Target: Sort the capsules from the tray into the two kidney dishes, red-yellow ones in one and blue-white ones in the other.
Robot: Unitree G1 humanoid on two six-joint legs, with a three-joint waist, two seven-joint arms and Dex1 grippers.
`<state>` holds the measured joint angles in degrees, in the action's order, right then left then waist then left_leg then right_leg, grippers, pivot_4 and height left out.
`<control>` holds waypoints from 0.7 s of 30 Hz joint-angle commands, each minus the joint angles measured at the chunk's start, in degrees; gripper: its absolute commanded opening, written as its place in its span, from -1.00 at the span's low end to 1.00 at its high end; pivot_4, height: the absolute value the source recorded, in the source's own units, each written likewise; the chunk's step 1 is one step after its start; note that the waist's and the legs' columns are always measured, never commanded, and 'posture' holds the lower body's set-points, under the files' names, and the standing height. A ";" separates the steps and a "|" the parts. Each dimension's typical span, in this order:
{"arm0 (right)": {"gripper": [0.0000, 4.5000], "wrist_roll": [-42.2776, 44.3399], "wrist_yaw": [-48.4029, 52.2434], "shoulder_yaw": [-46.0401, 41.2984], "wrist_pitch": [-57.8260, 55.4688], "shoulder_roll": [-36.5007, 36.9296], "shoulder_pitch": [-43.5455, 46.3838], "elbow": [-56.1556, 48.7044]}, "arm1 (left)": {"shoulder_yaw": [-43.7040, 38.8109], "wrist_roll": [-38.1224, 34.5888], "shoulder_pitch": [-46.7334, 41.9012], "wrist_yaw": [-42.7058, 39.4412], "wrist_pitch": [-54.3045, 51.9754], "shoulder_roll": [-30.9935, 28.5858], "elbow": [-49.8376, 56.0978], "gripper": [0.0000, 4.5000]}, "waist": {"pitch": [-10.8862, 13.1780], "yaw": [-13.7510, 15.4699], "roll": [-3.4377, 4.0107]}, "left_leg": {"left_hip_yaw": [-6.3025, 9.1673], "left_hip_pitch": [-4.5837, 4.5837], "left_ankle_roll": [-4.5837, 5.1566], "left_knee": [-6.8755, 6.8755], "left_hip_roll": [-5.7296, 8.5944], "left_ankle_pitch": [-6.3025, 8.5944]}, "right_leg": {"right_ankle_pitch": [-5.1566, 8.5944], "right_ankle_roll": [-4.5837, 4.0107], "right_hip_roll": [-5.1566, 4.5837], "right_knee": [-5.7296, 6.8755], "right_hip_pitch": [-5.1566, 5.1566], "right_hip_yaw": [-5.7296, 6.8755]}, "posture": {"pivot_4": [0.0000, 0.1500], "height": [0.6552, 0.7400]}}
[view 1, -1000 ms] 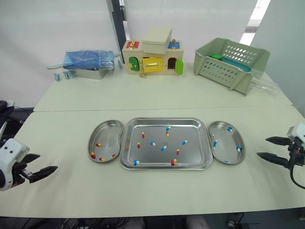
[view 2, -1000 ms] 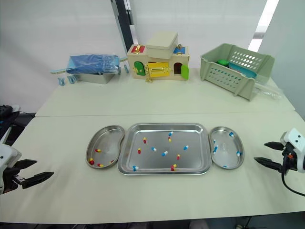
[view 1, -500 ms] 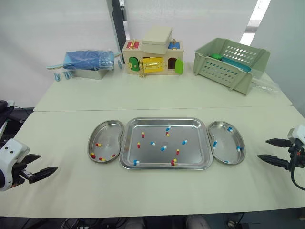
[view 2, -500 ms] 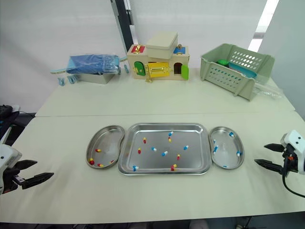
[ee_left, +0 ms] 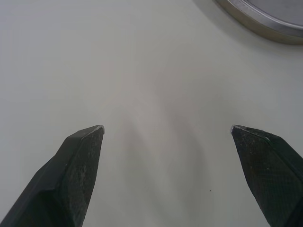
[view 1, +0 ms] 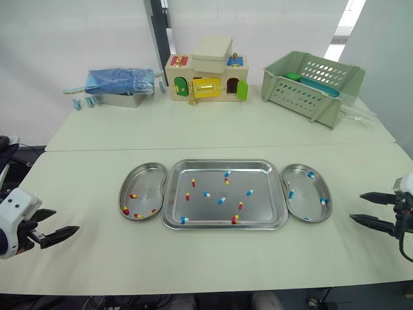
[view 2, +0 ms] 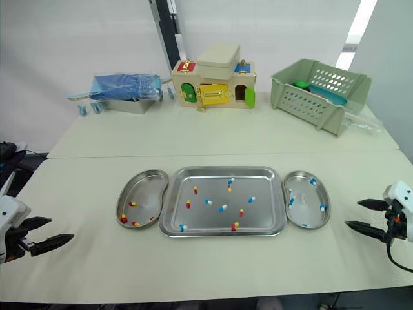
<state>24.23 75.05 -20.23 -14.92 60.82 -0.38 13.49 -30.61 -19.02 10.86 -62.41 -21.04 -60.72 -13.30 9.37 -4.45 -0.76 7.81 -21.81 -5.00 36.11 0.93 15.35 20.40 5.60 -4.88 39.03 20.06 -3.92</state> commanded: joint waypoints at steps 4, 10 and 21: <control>1.00 3.19 1.18 -4.07 -1.22 -0.57 -4.37 -6.22 | -1.37 -2.72 3.54 -1.98 -1.78 2.39 7.61 0.98 | 0.00 -0.02 -0.01 | 0.00 0.01 0.00 0.00 -0.01 0.00 | 0.00 0.00 0.00 0.00 -0.02 0.00 | 1.00 1.00; 1.00 3.53 0.89 -4.52 -1.83 -0.91 -4.66 -7.39 | -5.70 -10.70 10.71 -5.72 -3.39 7.49 23.46 0.98 | -0.01 0.02 -0.02 | -0.02 0.00 0.00 0.01 -0.05 0.00 | 0.00 0.00 0.02 -0.01 -0.04 -0.01 | 1.00 1.00; 1.00 1.59 2.01 -2.25 -0.75 -0.14 -0.39 -3.34 | 1.69 -13.16 22.37 -6.48 15.16 29.08 42.22 0.98 | -0.02 0.85 -0.07 | -0.08 0.09 0.01 0.08 -0.06 0.01 | 0.00 0.00 0.03 -0.11 -0.23 -0.03 | 1.00 1.00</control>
<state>25.84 76.40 -21.59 -16.58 59.64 -1.29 10.47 -30.13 -31.60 32.88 -70.30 -9.92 -33.66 26.63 9.36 -3.59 -0.83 7.74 -21.69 -4.98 36.20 0.87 15.37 20.40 5.60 -4.85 38.92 19.76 -3.95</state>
